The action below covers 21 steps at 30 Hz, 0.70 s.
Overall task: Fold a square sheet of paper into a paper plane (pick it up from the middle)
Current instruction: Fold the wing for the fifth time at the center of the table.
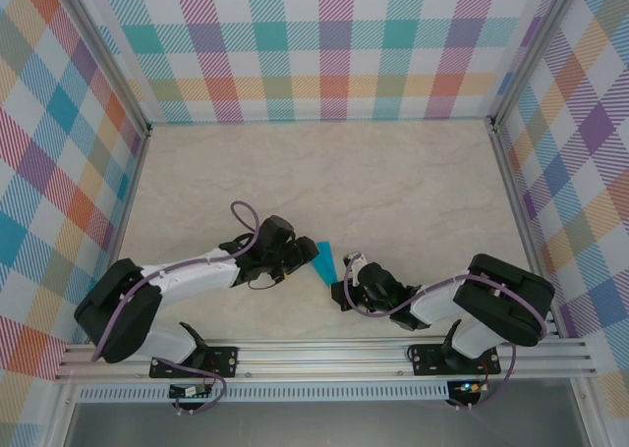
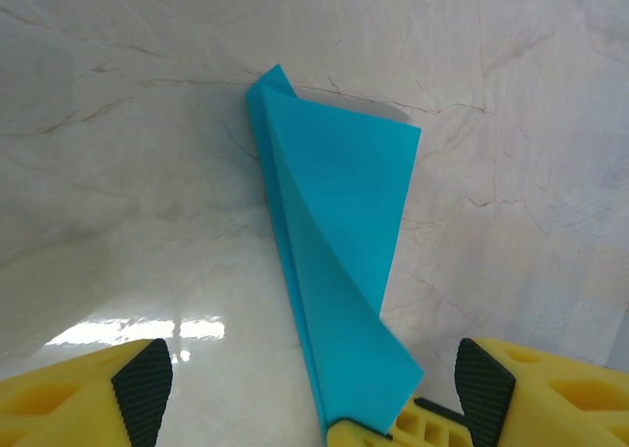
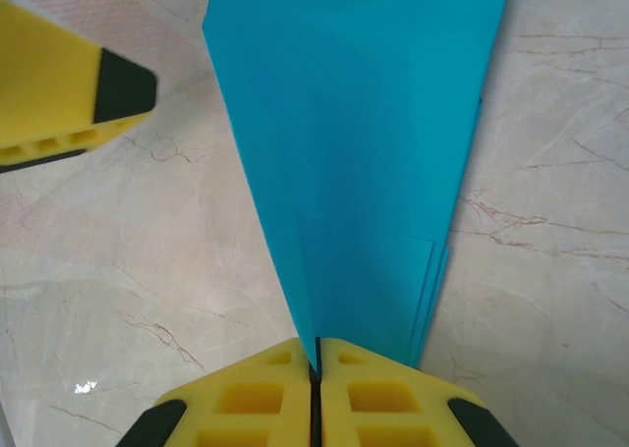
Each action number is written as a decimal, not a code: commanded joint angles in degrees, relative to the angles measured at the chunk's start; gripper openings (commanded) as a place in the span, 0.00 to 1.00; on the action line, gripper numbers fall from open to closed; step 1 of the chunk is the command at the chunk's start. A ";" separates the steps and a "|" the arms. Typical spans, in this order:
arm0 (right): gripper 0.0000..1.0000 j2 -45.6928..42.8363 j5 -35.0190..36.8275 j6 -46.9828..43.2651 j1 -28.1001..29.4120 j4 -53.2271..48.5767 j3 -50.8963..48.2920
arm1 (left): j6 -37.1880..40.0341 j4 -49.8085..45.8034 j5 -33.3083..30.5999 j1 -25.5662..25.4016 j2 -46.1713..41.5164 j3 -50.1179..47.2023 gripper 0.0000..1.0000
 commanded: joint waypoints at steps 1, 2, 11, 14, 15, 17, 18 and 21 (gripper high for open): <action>0.09 -1.82 0.17 -3.89 -0.19 -2.55 -0.52 | -1.11 -1.62 2.33 0.63 2.63 3.21 0.80; 0.10 -2.43 0.10 -4.50 -0.16 -2.98 -0.61 | -1.69 -2.01 2.25 0.77 3.30 3.83 0.81; 0.12 -6.43 0.07 -8.57 -0.17 -9.12 -0.09 | -2.51 -10.35 4.33 1.03 10.36 10.08 0.71; 0.13 -5.84 -1.06 -9.19 -0.19 -9.22 0.41 | -2.74 -10.63 5.44 1.08 12.17 11.18 0.67; 0.13 -5.54 -1.34 -9.46 -0.11 -9.37 0.65 | -2.69 -10.75 5.84 1.09 12.77 11.63 0.65; 0.13 -5.12 -1.57 -9.75 -0.15 -9.68 1.01 | -2.58 -10.96 6.15 1.09 13.46 12.19 0.62; 0.13 -5.03 -1.69 -9.90 -0.14 -9.74 1.09 | -2.44 -10.93 6.13 1.04 13.60 12.45 0.62; 0.13 -5.03 -1.72 -10.23 -0.10 -10.40 1.31 | -2.18 -12.99 6.15 1.04 13.62 13.07 0.59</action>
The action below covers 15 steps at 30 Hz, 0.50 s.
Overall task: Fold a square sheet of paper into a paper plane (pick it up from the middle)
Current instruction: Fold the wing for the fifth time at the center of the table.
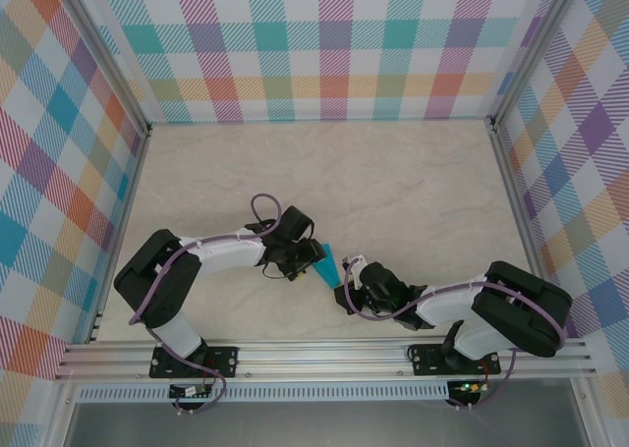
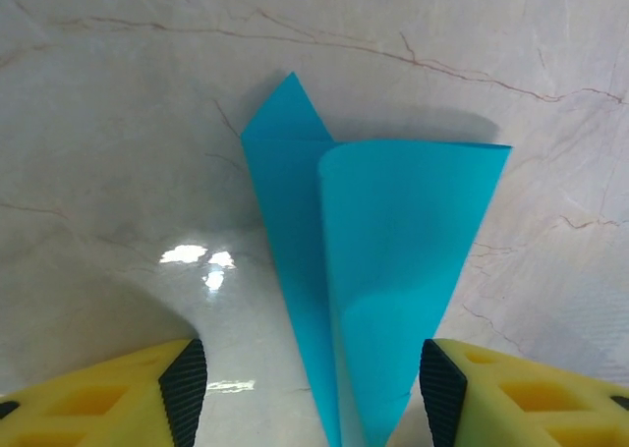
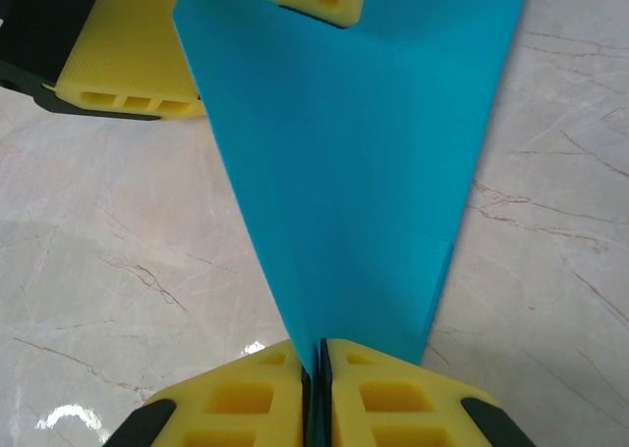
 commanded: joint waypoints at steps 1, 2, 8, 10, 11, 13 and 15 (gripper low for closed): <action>0.13 0.43 -1.03 -1.71 -0.16 -1.85 1.18 | 0.35 -3.78 1.11 0.66 0.10 1.98 0.58; 0.13 0.31 -1.00 -1.79 -0.14 -2.20 1.18 | 0.55 -4.08 1.13 0.62 -0.01 2.23 0.56; 0.15 -0.33 -1.08 -2.28 -0.11 -3.55 1.62 | 0.72 -4.55 1.24 0.67 -0.11 2.05 0.37; 0.15 -0.18 -1.24 -2.44 -0.10 -3.98 2.05 | 0.67 -4.57 1.46 0.65 0.07 2.04 0.31; 0.16 0.02 -1.44 -2.45 -0.15 -4.23 2.31 | 0.66 -4.61 1.61 0.63 0.08 2.03 0.27; 0.18 0.04 -1.89 -2.61 -0.12 -4.64 2.82 | 0.67 -4.62 1.65 0.67 0.00 2.01 0.20; 0.20 -0.17 -2.58 -2.96 -0.15 -5.87 3.83 | 0.57 -4.77 1.51 0.62 -0.19 2.08 0.12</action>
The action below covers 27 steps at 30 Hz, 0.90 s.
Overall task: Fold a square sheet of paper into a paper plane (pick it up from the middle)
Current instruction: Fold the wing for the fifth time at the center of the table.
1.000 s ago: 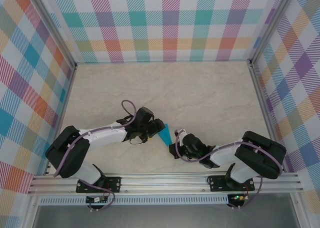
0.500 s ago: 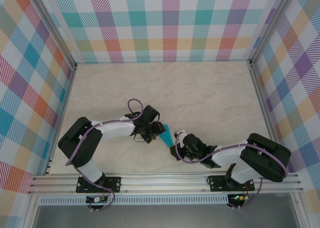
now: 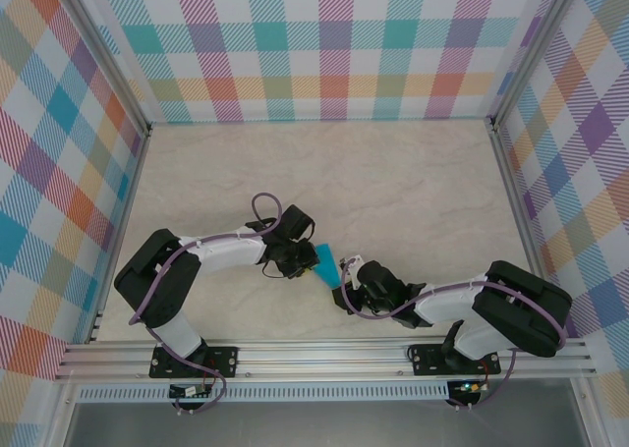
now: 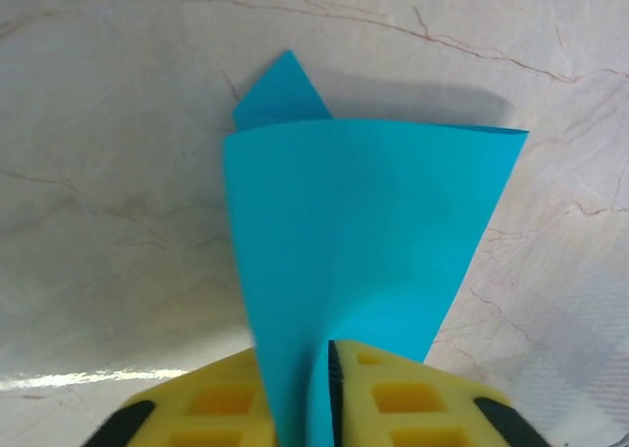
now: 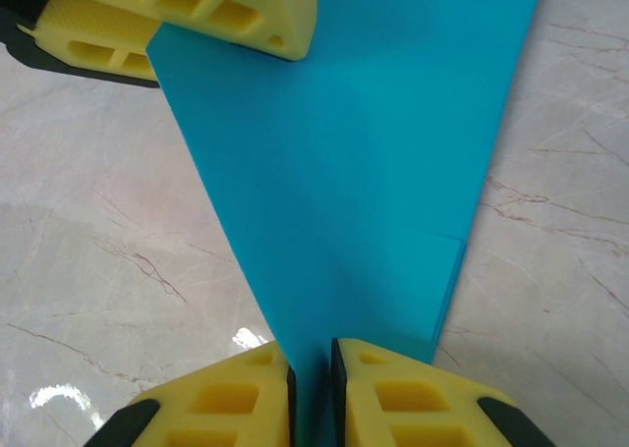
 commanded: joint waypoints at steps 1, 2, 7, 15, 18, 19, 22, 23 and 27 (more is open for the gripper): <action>0.21 -0.35 -1.72 -1.48 -0.02 -3.15 2.57 | 0.32 -2.25 0.45 0.65 -0.32 1.09 0.08; 0.22 -0.54 -1.72 -1.73 -0.02 -3.88 3.04 | 0.16 -2.32 0.28 0.66 -0.32 1.11 0.06; 0.26 -1.11 -0.69 -3.34 0.17 -8.66 5.20 | -0.10 -2.47 0.27 0.62 -0.24 0.97 0.00; 0.28 0.76 0.02 -5.21 1.03 -12.54 7.96 | -0.02 -2.28 0.50 0.63 -0.16 1.08 0.00; 0.23 1.20 0.48 -5.80 1.60 -12.73 8.47 | -0.11 -2.40 0.57 0.63 -0.03 1.20 0.00; 0.22 1.35 0.77 -5.77 1.69 -12.64 8.54 | -0.03 -2.45 0.63 0.62 0.00 1.29 0.00; 0.17 1.69 2.02 -5.26 1.70 -12.99 8.73 | 0.07 -2.46 0.57 0.62 -0.33 1.34 0.00; 0.15 1.80 2.53 -4.91 1.72 -12.83 8.64 | 0.07 -2.58 0.42 0.69 -0.49 1.33 0.02; 0.10 1.62 2.15 -4.11 1.69 -11.63 8.16 | 0.28 -4.00 -0.96 0.67 -2.08 1.13 0.13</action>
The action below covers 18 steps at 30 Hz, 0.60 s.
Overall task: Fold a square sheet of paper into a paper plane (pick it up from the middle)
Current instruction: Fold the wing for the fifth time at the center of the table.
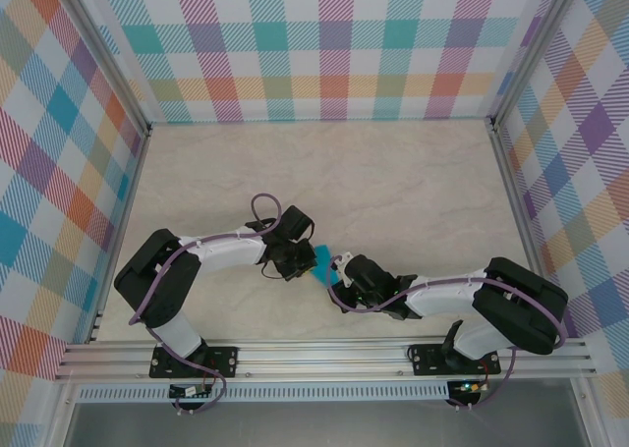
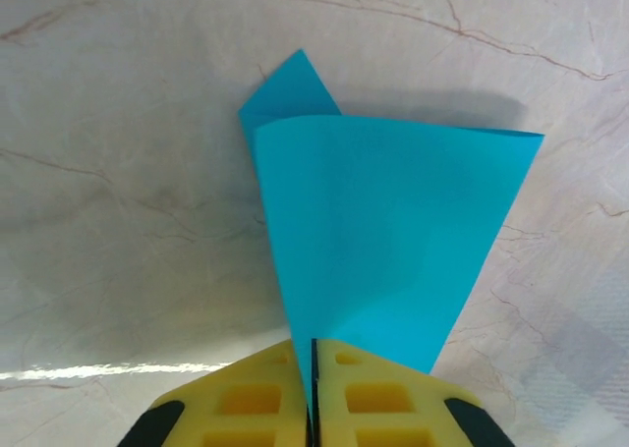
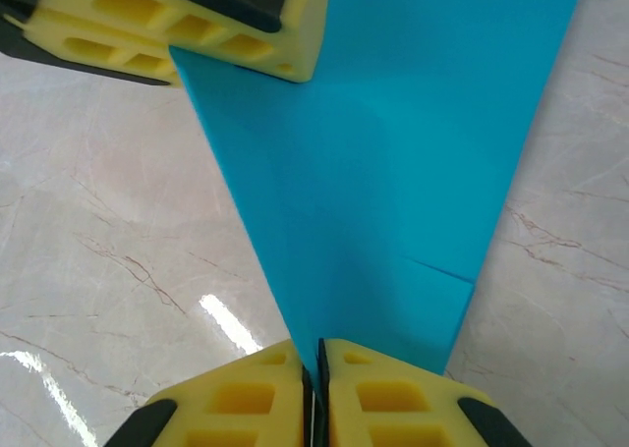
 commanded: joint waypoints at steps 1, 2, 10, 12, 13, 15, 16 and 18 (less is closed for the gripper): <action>0.09 0.29 -0.26 0.60 0.28 0.81 0.62 | 0.44 -3.20 -1.43 0.56 -2.59 1.04 0.18; 0.09 0.23 -1.05 0.82 0.27 1.48 0.41 | 0.57 -3.87 -2.18 0.58 -3.20 0.96 0.20; 0.08 -1.79 -4.21 5.36 -0.30 9.03 -3.01 | 1.45 -8.03 -8.98 0.57 -10.31 -0.91 0.52; 0.08 -1.50 -5.29 6.62 -0.60 10.99 -3.51 | 1.25 -8.34 -10.95 0.56 -12.58 -2.02 0.56; 0.08 -1.08 -5.93 7.31 -0.76 12.05 -3.68 | 1.17 -8.64 -11.86 0.57 -13.78 -2.64 0.59; 0.08 0.19 -7.33 8.59 -1.00 14.36 -3.82 | 1.23 -9.09 -13.58 0.59 -16.15 -3.69 0.61; 0.08 0.83 -7.66 9.26 -1.03 15.19 -3.78 | 1.10 -9.30 -14.27 0.56 -17.06 -4.31 0.61; 0.07 2.46 -8.70 10.75 -1.59 17.71 -4.03 | 0.67 -9.07 -15.43 0.60 -19.51 -5.82 0.61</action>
